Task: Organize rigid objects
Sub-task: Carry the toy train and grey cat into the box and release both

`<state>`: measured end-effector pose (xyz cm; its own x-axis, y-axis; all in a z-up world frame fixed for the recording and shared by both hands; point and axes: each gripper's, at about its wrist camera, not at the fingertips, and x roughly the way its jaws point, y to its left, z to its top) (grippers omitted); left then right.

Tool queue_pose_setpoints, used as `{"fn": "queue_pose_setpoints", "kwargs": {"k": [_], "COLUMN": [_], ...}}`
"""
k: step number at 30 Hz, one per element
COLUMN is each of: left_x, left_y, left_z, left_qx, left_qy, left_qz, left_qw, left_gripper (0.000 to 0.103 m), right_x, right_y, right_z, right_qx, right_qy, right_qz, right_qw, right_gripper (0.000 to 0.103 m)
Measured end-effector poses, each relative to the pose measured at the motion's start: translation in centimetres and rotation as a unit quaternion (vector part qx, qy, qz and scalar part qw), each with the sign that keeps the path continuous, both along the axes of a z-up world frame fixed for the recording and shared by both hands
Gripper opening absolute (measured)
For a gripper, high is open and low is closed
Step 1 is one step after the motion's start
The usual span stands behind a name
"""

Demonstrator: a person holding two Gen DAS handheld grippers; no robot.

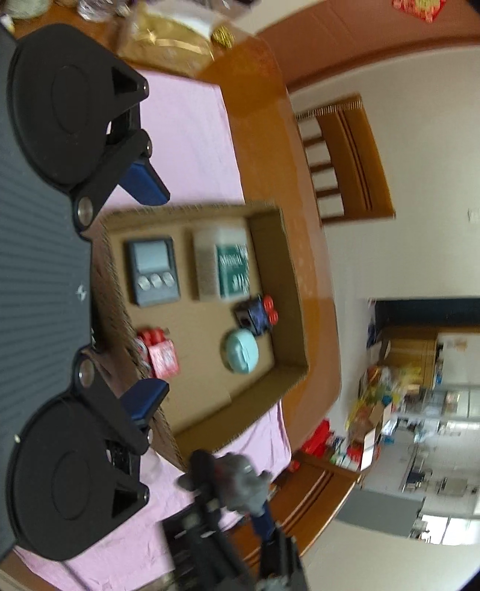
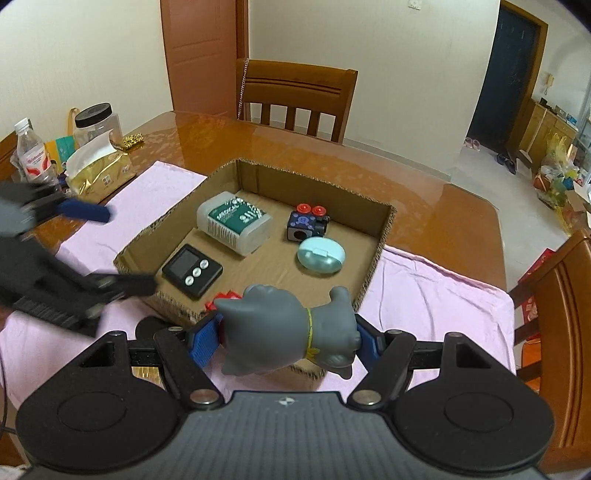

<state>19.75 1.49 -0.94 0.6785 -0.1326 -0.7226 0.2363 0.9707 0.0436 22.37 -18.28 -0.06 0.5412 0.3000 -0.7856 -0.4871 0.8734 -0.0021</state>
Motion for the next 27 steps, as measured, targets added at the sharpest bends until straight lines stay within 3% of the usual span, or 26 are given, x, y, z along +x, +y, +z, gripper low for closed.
{"fn": "queue_pose_setpoints", "kwargs": {"k": [3,7,15,16,18,19,27], "left_x": [-1.5,-2.8,-3.9,-3.9,-4.0,-4.0,-4.3], "left_y": [1.1,2.6,4.9,5.0,5.5,5.6,5.7], "left_z": [0.3,0.4,0.5,0.5,0.6,0.6,0.6], "left_qx": [0.012,0.0,-0.002,-0.003,-0.008,-0.012,-0.012], "left_qy": [-0.01,-0.008,-0.009,-0.01,-0.011,-0.01,-0.012], "left_qz": [0.022,0.043,0.066,0.068,0.07,0.071,0.059], "left_qw": [0.9996,0.999,0.9977,0.9976,0.9974,0.9974,0.9981], "left_gripper": [0.1,0.1,0.1,0.1,0.101,0.101,0.101], "right_x": [1.6,4.1,8.1,8.4,8.7,8.7,7.8], "right_y": [1.0,2.4,5.8,6.0,6.4,6.5,6.6], "right_z": [-0.4,-1.0,-2.9,-2.9,-2.7,-2.6,-1.5], "right_qx": [-0.004,-0.008,-0.055,-0.055,-0.06,-0.061,-0.06], "right_qy": [0.006,0.03,0.05,0.046,0.03,0.023,0.008], "right_qz": [-0.005,-0.021,-0.041,-0.041,-0.045,-0.048,-0.059], "right_qw": [1.0,0.999,0.996,0.997,0.997,0.997,0.996], "right_gripper": [0.077,0.077,0.078,0.079,0.099,0.103,0.103]}}
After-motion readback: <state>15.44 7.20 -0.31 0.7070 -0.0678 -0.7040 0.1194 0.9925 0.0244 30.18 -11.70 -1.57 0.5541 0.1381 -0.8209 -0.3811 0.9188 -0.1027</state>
